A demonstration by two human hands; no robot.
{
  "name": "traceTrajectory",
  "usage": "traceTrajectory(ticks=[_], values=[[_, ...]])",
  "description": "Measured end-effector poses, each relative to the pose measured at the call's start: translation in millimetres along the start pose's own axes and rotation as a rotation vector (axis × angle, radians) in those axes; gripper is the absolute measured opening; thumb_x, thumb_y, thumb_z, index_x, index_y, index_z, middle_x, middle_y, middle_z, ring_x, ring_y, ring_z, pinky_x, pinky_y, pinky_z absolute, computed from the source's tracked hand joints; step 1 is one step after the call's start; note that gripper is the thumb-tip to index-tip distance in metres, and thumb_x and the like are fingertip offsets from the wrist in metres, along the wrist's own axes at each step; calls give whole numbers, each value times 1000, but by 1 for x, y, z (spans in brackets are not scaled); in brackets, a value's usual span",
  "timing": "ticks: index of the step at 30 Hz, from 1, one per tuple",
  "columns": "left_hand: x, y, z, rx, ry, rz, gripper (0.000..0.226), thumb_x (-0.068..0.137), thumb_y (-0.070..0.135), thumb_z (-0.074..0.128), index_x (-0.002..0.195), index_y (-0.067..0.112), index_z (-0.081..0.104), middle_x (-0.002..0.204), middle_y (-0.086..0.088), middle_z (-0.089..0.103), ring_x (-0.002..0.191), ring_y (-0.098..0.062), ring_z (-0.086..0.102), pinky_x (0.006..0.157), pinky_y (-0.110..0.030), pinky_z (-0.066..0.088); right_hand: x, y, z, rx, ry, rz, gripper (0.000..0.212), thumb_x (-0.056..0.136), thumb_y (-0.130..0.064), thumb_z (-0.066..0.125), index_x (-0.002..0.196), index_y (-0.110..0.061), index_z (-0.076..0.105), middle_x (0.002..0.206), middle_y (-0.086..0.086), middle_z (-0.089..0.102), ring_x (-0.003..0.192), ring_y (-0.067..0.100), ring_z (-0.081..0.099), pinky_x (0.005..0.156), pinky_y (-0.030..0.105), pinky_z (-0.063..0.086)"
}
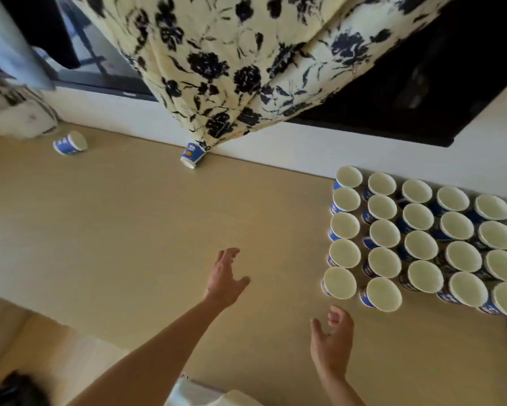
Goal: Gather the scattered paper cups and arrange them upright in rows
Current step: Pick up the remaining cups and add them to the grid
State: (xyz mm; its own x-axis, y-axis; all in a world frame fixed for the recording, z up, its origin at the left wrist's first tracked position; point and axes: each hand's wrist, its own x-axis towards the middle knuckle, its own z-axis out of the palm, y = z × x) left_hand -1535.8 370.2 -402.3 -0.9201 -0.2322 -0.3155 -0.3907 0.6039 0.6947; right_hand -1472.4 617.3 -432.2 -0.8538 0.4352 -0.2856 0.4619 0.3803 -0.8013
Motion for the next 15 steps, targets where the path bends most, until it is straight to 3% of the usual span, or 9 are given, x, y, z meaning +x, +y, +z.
traceTrajectory(ticks=[7, 15], values=[[23, -79, -109, -19, 78, -62, 62, 79, 13, 76, 134, 10, 47, 128, -5, 49, 118, -22, 52, 97, -43, 50, -12, -108, 124, 12, -189, -108, 48, 80, 3, 78, 122, 6, 54, 104, 20, 58, 86, 33, 59, 82, 46, 50], [71, -170, -249, -36, 258, -169, 56, 82, 16, 75, 131, 9, 51, 124, -8, 54, 115, -24, 56, 94, -38, 49, -4, -225, 269, -33, -324, -71, 53, 85, -19, 79, 128, -2, 52, 113, 19, 63, 87, 26, 58, 80, 31, 43]])
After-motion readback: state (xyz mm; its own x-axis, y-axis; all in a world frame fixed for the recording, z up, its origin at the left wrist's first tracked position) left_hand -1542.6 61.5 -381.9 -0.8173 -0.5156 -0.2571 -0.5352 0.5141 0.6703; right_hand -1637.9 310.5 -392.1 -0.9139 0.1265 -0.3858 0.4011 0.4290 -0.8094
